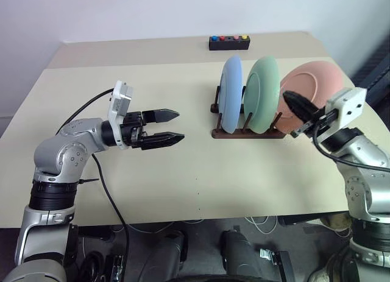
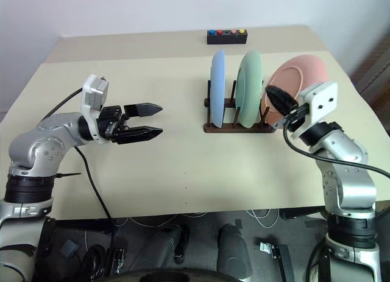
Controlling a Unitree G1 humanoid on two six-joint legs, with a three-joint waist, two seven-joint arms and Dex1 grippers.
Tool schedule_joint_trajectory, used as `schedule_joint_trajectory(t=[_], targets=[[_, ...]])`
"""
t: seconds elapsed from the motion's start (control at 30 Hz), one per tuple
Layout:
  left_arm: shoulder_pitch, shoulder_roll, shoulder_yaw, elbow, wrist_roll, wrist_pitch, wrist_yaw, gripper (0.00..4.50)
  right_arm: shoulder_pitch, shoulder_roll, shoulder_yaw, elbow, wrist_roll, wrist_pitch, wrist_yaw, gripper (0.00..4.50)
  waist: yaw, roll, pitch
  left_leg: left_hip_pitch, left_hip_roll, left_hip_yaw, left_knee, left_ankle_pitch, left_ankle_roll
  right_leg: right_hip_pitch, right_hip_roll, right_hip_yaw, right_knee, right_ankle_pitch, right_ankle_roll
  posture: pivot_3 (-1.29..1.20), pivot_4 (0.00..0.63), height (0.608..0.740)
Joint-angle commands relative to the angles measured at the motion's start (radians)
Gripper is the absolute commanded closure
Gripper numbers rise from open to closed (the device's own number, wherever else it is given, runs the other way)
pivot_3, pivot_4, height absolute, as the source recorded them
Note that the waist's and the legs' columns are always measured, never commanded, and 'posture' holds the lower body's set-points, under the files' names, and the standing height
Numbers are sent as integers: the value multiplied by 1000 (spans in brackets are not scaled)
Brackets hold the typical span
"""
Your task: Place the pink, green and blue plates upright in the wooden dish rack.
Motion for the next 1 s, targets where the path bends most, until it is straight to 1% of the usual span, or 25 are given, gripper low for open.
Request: schedule_joint_trajectory(t=[0.03,0.13,0.2,0.33,0.43,0.53,0.67,0.93,1.0], targets=[[-13,7,25,-21,-11,-14,-4,0,-57,-2,-114,28,33,-39,-61,4475,0,0,0,0,0,0,0,0,0,0,0,0,0,0,0,0,150,740],[-21,4,23,-23,-13,-9,0,0,-79,-15,-174,88,7,-70,-109,4475,0,0,0,0,0,0,0,0,0,0,0,0,0,0,0,0,150,740],[-27,2,22,-26,-16,-5,3,0,-83,-37,-208,143,-38,-99,-149,4475,0,0,0,0,0,0,0,0,0,0,0,0,0,0,0,0,150,740],[-28,1,22,-29,-16,-8,2,0,-59,-61,-227,224,-101,-130,-190,4475,0,0,0,0,0,0,0,0,0,0,0,0,0,0,0,0,150,740],[-27,2,21,-30,-14,-9,1,0,-39,-78,-219,279,-166,-155,-228,4475,-4,0,0,0,0,0,0,0,-1,0,0,0,0,0,0,0,150,740],[-27,2,21,-30,-13,-8,2,0,-22,-71,-201,304,-165,-163,-205,4475,-4,1,0,0,0,0,0,0,-1,0,0,0,1,0,0,0,150,740],[-23,11,9,-33,5,-16,-4,0,27,-58,-128,288,-191,-171,-158,4475,-4,0,0,0,0,1,0,1,-1,0,0,0,1,0,0,0,150,740],[-37,9,14,-31,-2,-8,3,0,25,-53,-86,276,-174,-152,-137,4475,-2,1,0,0,0,1,0,1,-2,0,0,1,1,0,0,0,150,740],[-41,9,12,-25,1,-8,4,0,5,-48,-88,253,-153,-147,-137,4475,-2,1,0,0,0,1,0,1,-2,0,0,1,1,0,0,0,150,740]])
